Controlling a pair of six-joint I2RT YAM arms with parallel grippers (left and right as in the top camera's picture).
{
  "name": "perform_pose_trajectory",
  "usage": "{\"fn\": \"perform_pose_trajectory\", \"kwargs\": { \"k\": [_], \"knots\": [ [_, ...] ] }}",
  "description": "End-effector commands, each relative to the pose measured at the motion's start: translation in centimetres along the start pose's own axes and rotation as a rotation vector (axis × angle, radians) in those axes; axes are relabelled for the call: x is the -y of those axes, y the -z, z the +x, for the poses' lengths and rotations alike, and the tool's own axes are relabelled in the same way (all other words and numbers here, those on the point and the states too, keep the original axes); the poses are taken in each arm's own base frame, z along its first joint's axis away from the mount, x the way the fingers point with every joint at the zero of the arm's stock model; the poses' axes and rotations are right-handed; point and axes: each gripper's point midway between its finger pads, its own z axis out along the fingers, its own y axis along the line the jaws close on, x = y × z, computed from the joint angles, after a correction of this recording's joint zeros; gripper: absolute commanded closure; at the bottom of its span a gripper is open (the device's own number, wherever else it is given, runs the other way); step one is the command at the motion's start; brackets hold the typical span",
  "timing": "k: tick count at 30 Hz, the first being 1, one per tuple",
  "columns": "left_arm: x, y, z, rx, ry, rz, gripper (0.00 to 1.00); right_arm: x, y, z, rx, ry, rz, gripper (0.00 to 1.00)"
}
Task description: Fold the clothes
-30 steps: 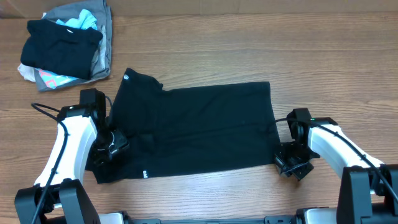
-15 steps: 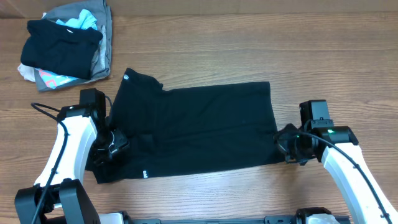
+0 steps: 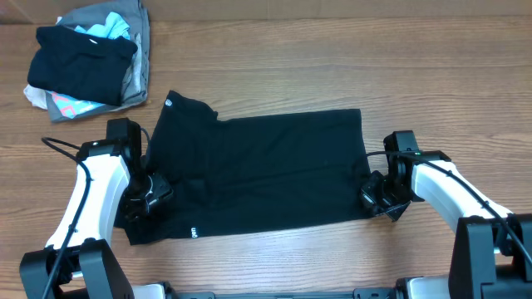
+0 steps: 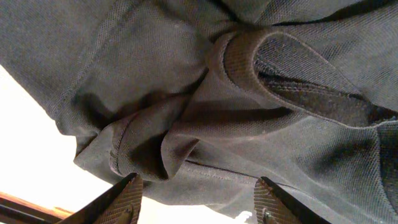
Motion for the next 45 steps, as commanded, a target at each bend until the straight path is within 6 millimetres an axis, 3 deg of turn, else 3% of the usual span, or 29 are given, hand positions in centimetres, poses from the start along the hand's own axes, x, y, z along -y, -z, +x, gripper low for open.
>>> {"fn": "perform_pose_trajectory", "kwargs": {
  "k": [1, 7, 14, 22, 26, 29, 30, 31, 33, 35, 38, 40, 43, 45],
  "knots": [
    [0.0, 0.2, 0.0, 0.005, -0.012, 0.008, 0.39, 1.6, -0.3, -0.6, 0.041, -0.062, 0.088, 0.96],
    [0.2, 0.2, 0.3, -0.009, -0.031, 0.023, 0.39, 4.5, -0.8, 0.4, 0.042, -0.176, 0.195, 0.96],
    [1.2, 0.4, 0.4, -0.017, -0.065, 0.080, 0.38, 6.2, -0.7, 2.1, 0.001, -0.331, 0.263, 0.96],
    [1.6, 1.7, 0.0, 0.018, -0.073, 0.103, 0.38, 7.0, 0.0, 2.7, 0.012, -0.419, 0.297, 0.96],
    [2.0, 3.2, -0.4, 0.062, -0.089, 0.137, 0.37, 7.6, 1.7, 2.4, 0.089, -0.455, 0.299, 0.96],
    [2.4, 5.4, -0.8, 0.113, -0.103, 0.168, 0.35, 6.4, 4.2, 1.6, 0.159, -0.380, 0.214, 0.96],
    [2.5, 6.5, -1.1, 0.138, -0.105, 0.179, 0.34, 5.7, 5.3, 1.3, 0.182, -0.334, 0.177, 0.93],
    [2.7, 7.6, -1.3, 0.166, -0.107, 0.192, 0.34, 5.1, 6.3, 1.0, 0.202, -0.290, 0.147, 0.80],
    [3.5, 9.8, -1.8, 0.218, -0.127, 0.235, 0.29, 3.4, 9.0, 0.3, 0.255, -0.178, 0.074, 0.40],
    [5.2, 12.6, -2.3, 0.278, -0.171, 0.318, 0.18, 1.5, 11.3, -0.3, 0.296, -0.062, 0.004, 0.01],
    [7.8, 16.5, -3.7, 0.385, -0.228, 0.412, 0.03, -1.6, 15.0, -2.0, 0.391, 0.050, -0.088, 0.00],
    [9.5, 18.5, -4.7, 0.451, -0.264, 0.457, 0.00, -3.7, 17.2, -3.4, 0.469, 0.133, -0.146, 0.00],
    [12.4, 20.0, -6.2, 0.502, -0.319, 0.493, 0.00, -6.0, 18.6, -5.4, 0.559, 0.205, -0.196, 0.00],
    [14.2, 20.0, -7.4, 0.508, -0.362, 0.493, 0.00, -7.0, 19.0, -6.6, 0.606, 0.235, -0.209, 0.00]
  ]
}}
